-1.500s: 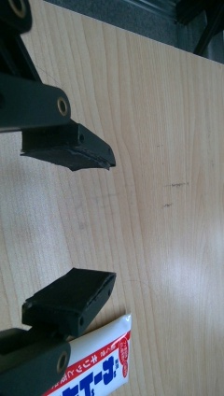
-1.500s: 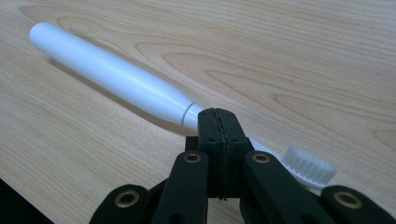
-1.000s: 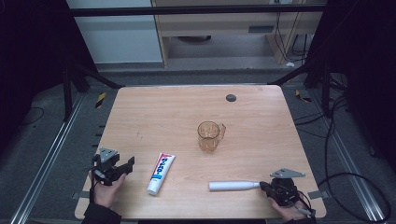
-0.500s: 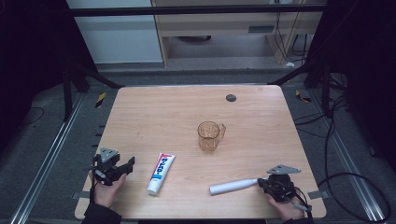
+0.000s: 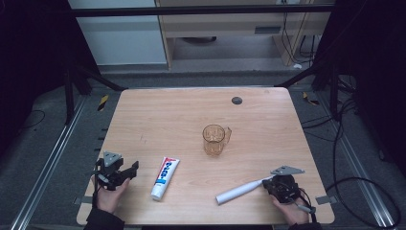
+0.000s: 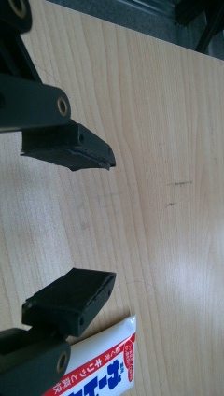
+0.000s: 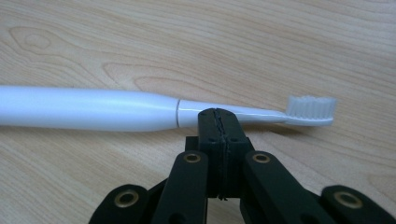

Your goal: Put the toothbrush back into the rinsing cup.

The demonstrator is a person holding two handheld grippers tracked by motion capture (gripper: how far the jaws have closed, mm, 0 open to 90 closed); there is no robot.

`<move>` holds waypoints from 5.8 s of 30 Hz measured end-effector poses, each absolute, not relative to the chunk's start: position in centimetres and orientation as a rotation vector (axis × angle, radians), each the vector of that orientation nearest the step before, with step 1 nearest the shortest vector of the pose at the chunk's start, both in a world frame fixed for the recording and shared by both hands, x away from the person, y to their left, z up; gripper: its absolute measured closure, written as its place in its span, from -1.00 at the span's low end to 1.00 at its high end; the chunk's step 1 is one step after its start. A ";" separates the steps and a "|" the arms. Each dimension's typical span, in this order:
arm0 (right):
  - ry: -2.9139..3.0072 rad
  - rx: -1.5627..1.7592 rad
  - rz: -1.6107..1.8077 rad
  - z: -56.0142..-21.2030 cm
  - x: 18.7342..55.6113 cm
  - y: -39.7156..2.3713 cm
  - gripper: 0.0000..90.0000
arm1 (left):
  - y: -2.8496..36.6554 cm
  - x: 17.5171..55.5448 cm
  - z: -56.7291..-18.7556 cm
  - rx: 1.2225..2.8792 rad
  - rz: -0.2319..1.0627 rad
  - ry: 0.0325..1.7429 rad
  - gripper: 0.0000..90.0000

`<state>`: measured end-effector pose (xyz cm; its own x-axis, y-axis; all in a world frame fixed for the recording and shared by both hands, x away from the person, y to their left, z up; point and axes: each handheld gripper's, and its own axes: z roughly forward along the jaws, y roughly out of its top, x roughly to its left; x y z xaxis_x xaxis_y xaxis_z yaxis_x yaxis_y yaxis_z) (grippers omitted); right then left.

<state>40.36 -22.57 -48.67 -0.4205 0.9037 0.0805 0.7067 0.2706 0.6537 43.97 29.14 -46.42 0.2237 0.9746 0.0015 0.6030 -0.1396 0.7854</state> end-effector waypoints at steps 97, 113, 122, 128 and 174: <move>2.523 1.210 1.096 -48.5 39.7 -13.2 0.99 | 29.3 44.1 -46.5 1.841 0.681 1.469 -0.09; 2.525 1.219 1.089 -48.4 39.5 -13.8 0.99 | 29.3 44.1 -46.5 1.841 0.682 1.470 -0.09; 2.519 1.229 1.091 -48.3 39.2 -14.3 0.99 | 29.3 44.1 -46.5 1.840 0.681 1.470 -0.09; 2.519 1.236 1.091 -48.3 39.1 -14.6 0.98 | 29.3 44.1 -46.5 1.839 0.680 1.470 -0.09; 2.503 1.287 1.058 -48.3 38.2 -16.7 0.98 | 29.4 44.1 -46.5 1.844 0.683 1.475 -0.09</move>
